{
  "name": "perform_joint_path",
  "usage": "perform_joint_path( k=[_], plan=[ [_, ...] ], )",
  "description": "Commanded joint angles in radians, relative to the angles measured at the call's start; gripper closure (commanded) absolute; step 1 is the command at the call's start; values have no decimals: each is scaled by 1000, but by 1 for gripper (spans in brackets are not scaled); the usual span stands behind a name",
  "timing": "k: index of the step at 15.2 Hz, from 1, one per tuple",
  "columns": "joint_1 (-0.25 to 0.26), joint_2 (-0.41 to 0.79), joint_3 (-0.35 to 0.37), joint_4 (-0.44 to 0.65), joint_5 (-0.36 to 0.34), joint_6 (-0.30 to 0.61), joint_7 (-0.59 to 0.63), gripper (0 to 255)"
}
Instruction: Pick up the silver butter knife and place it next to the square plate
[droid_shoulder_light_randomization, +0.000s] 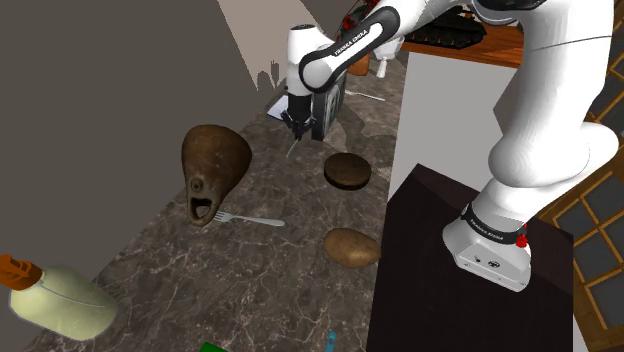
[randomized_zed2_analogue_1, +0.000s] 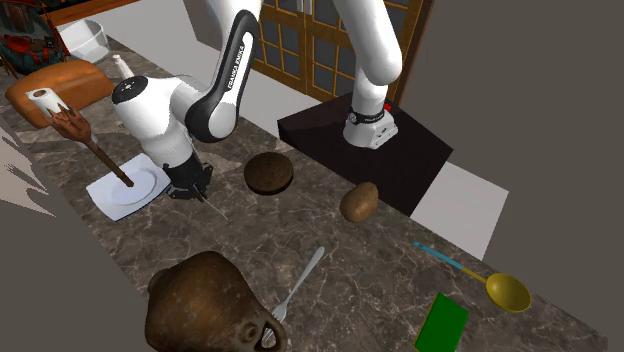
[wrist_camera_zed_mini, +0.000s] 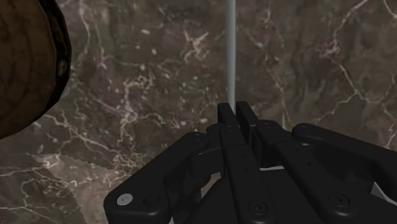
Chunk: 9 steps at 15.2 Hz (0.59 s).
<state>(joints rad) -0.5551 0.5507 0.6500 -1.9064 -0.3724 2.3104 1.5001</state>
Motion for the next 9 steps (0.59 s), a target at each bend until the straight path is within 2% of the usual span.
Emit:
perform_joint_path(
  k=[1,9],
  plan=[
    [8,20,-12,1,-14,18,7,255],
    [13,30,-18,0,-21,27,11,255]
  ],
)
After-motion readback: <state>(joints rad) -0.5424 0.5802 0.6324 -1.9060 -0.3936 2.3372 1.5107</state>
